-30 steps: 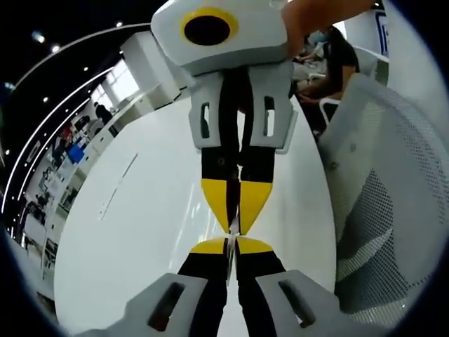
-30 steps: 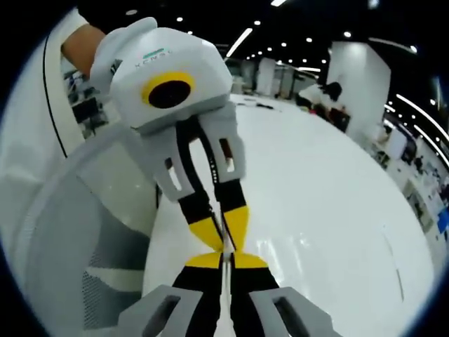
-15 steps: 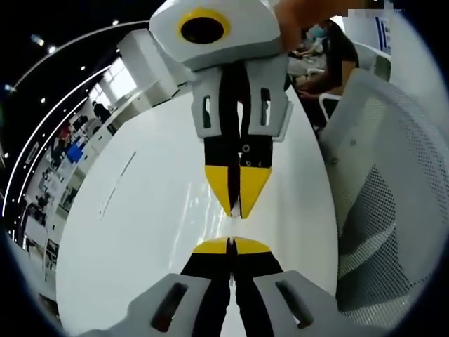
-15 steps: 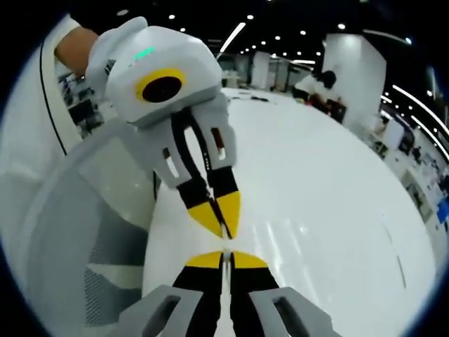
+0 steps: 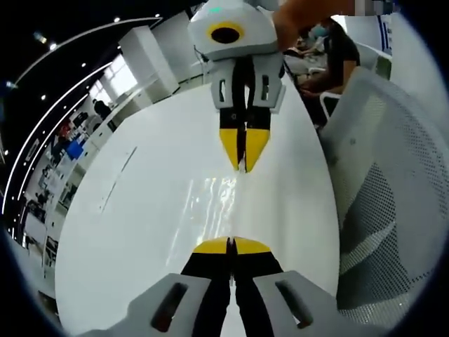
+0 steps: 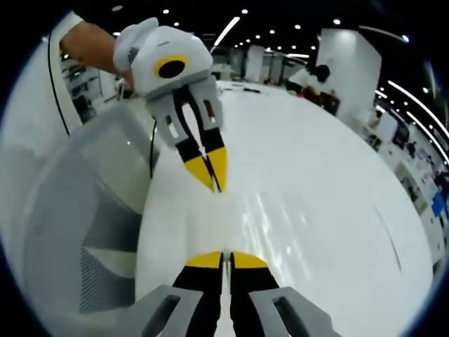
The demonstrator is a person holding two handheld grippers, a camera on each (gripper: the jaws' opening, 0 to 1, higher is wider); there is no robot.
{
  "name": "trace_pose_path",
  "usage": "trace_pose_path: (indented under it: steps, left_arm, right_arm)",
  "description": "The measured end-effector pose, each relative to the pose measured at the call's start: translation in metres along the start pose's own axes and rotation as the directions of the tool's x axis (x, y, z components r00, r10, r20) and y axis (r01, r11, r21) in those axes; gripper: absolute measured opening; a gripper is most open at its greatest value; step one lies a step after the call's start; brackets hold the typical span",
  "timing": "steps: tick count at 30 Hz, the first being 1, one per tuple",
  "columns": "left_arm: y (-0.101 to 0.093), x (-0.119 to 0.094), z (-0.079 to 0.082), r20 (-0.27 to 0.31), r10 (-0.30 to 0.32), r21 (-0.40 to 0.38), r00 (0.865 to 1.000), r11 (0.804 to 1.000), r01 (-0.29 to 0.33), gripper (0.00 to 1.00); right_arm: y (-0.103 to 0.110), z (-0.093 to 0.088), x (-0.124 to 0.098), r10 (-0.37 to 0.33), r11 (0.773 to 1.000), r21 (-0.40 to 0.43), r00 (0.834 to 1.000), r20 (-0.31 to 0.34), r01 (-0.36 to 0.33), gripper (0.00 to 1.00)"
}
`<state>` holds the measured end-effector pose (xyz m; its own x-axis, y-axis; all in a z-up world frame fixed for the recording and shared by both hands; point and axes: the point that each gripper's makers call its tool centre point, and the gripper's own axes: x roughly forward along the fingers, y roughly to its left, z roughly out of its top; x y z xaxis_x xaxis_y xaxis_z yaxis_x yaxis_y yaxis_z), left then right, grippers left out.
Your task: Open the resealable bag by pulling the two sides of the seal apart until the entire bag opening is separated and visibly accessible.
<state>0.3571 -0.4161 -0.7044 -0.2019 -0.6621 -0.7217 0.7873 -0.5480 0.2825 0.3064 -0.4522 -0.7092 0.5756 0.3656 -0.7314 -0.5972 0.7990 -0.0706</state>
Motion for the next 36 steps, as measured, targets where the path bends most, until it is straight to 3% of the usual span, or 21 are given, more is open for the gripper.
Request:
trace_pose_path:
  steps: [8,10,12,14,19,25,31,36]
  left_arm:
    - [0.001,0.000,0.000,0.011,0.000,-0.030,1.000,1.000,0.000,0.00]
    - [0.002,-0.001,-0.001,0.030,-0.002,-0.099,1.000,0.995,0.005,0.00]
    - [0.001,-0.003,0.001,0.051,-0.004,-0.016,0.999,1.000,0.005,0.00]
    - [-0.004,-0.002,-0.002,0.037,-0.021,-0.026,0.999,0.999,0.022,0.00]
    - [-0.005,-0.001,-0.001,0.037,-0.015,-0.034,0.999,0.999,0.016,0.11]
    - [-0.002,0.003,0.003,0.030,-0.006,0.009,1.000,1.000,0.005,0.00]
    - [0.003,0.004,0.004,0.039,0.004,-0.006,0.999,1.000,-0.004,0.00]
    - [0.004,0.006,0.007,0.039,-0.002,0.005,0.999,1.000,0.002,0.00]
  right_arm:
    - [-0.002,-0.002,-0.004,-0.019,1.000,0.012,1.000,-0.002,0.019,0.00]
    - [-0.002,-0.001,-0.005,-0.017,1.000,0.020,1.000,0.006,0.017,0.00]
    - [-0.002,0.000,-0.004,-0.017,1.000,0.021,1.000,0.008,0.017,0.00]
    - [-0.001,0.000,-0.003,-0.014,1.000,0.012,1.000,0.006,0.014,0.00]
    - [0.001,0.002,-0.001,-0.009,1.000,0.006,1.000,0.005,0.009,0.00]
    - [0.001,0.005,0.000,-0.007,1.000,-0.005,1.000,0.008,0.007,0.00]
    - [-0.002,0.005,-0.003,-0.017,1.000,0.006,1.000,0.021,0.016,0.00]
    - [-0.006,-0.004,-0.008,-0.021,0.999,0.029,1.000,0.014,0.021,0.00]
